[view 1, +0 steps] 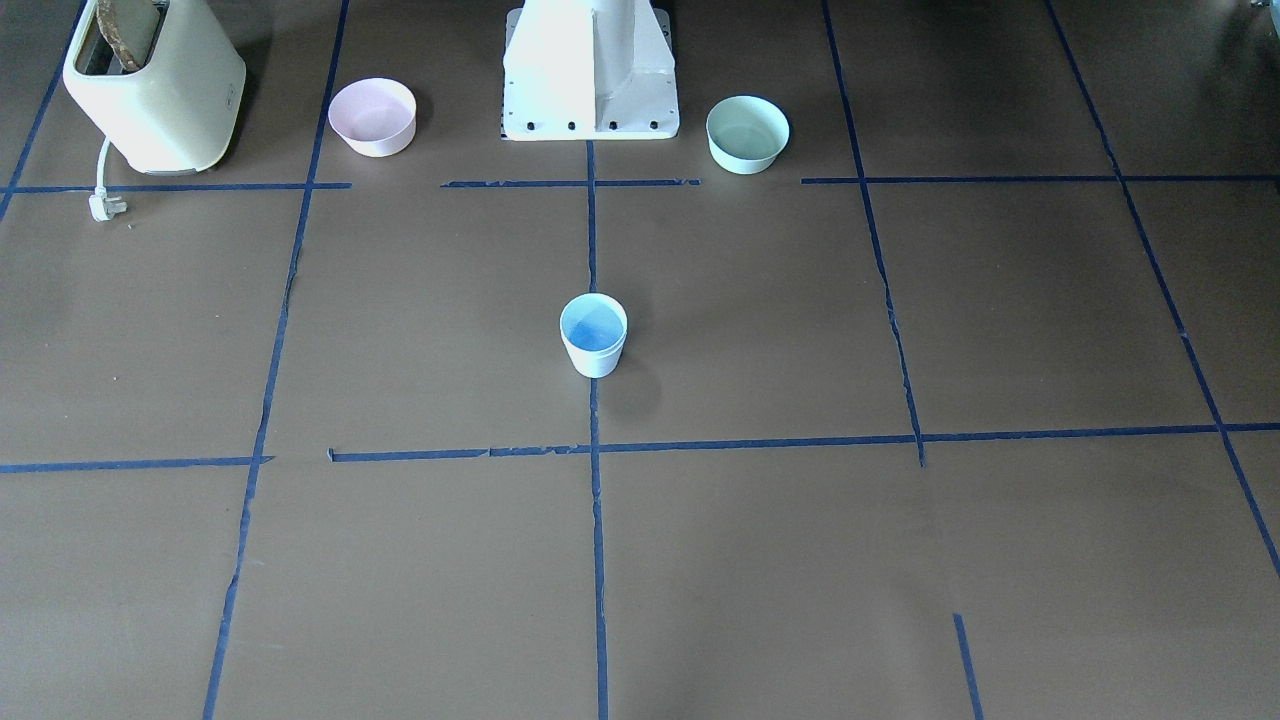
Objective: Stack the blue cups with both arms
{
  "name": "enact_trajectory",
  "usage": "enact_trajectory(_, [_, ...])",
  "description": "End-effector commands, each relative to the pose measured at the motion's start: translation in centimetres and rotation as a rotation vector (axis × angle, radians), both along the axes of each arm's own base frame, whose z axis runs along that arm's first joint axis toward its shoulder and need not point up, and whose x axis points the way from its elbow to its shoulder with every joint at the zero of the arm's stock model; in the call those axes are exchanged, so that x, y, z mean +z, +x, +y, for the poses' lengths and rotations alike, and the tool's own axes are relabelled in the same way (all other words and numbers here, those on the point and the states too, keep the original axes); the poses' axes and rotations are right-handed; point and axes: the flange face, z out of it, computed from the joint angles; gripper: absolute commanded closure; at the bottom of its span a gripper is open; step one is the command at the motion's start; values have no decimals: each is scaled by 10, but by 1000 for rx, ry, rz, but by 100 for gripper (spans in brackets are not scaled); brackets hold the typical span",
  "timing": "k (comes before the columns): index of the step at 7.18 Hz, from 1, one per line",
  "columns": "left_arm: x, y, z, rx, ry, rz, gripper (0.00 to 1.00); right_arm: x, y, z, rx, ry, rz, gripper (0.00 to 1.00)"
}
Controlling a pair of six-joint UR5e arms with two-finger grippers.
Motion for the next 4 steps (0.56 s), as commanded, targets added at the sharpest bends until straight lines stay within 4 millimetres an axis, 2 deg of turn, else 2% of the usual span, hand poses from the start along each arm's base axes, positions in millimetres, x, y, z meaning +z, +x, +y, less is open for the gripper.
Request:
enact_trajectory(1, [0,0,0,0,-2,0,0,0,-1,-1,-2,0,1,0])
enact_trajectory(4, [0,0,0,0,0,0,0,-1,0,-1,0,8,0,0])
